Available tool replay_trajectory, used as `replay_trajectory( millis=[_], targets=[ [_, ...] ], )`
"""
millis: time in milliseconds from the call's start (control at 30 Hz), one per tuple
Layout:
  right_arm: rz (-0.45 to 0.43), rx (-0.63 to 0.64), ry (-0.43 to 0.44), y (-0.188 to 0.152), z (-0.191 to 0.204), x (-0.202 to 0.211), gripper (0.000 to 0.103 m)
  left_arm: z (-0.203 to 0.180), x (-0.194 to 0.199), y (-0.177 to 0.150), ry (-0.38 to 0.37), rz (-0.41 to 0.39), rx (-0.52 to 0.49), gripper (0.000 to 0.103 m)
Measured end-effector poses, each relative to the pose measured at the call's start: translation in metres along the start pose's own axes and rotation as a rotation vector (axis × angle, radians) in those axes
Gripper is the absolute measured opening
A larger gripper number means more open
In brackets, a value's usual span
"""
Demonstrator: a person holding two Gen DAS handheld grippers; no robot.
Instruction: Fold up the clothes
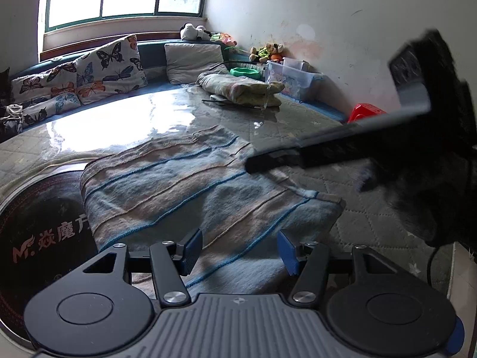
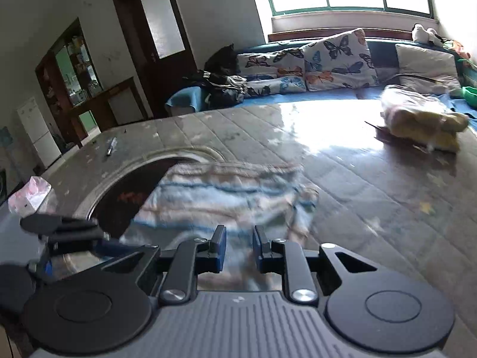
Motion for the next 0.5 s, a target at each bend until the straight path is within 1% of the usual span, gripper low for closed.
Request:
replay_trajectory(
  millis=[167, 233, 333, 500],
  targets=[
    [0.015, -0.043, -0.025, 0.008, -0.012, -0.034, 0.018, 0.006, -0.001, -0.009, 0.004, 0.015, 0.011, 0.058],
    [0.011, -0.060, -0.016, 0.009, -0.014, -0.037, 0.018, 0.008, 0.002, -0.012, 0.001, 0.012, 0.016, 0.058],
    [-0.001, -0.047, -0.021, 0.015, -0.012, -0.039, 0.019, 0.010, 0.003, -0.014, 0.000, 0.013, 0.023, 0.059],
    [0.018, -0.017, -0.044, 0.030, -0.011, -0.055, 0.019, 0.009, 0.003, -0.005, -0.006, -0.002, 0.014, 0.058]
  ],
)
Point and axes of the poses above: each gripper's, at about its wrist camera, not at the fingertips, and x roughly against the way its jaws point, z to its left, y to its top, the point moved 5 cm from there along -x, roughly the way its jaws point, and after that the axes turned 13 degrees about -x, right-handed, at the moved point
